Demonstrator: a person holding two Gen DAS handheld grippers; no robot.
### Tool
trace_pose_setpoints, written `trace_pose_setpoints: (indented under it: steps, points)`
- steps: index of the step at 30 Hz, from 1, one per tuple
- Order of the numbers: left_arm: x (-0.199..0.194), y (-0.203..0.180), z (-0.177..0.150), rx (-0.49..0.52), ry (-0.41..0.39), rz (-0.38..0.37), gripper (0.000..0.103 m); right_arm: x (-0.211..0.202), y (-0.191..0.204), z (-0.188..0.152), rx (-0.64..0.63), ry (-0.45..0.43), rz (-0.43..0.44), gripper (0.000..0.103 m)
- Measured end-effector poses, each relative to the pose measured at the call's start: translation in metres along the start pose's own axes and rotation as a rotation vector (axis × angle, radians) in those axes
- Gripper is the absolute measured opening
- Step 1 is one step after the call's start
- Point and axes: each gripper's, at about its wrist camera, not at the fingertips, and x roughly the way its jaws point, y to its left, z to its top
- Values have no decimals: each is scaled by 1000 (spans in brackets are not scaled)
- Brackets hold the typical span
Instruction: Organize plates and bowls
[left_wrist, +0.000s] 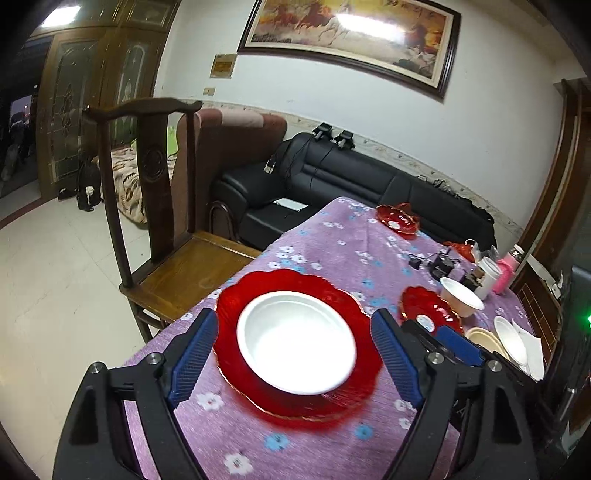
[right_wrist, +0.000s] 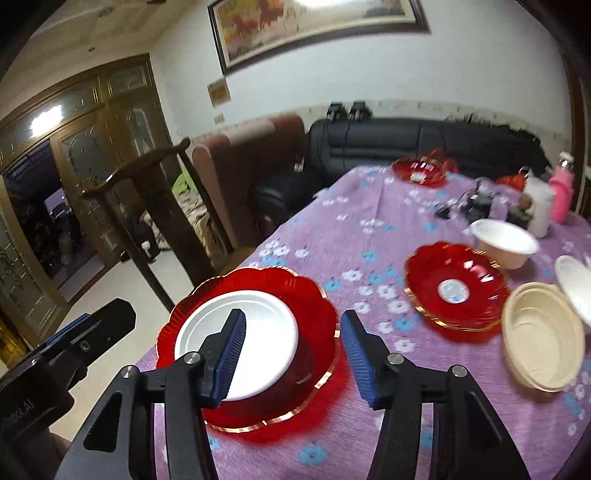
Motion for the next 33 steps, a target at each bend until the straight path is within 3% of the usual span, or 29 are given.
trace_pose_setpoints:
  steps: [3, 5, 8, 19, 33]
  points:
    - [-10, -11, -7, 9, -10, -9, 84, -23, -8, -5, -11, -68, -66, 66]
    - [-17, -19, -11, 19, -18, -9, 84, -38, -14, -9, -26, -118, -120, 80]
    - [-24, -30, -15, 39, -32, -11, 84, -56, -27, -15, -30, -187, -202, 93]
    - [-39, -84, -34, 148, -43, -46, 85, -79, -98, -30, 76, -168, -293, 93]
    - [-18, -137, -54, 255, 34, -72, 86, -84, -169, -43, 145, -124, -363, 93]
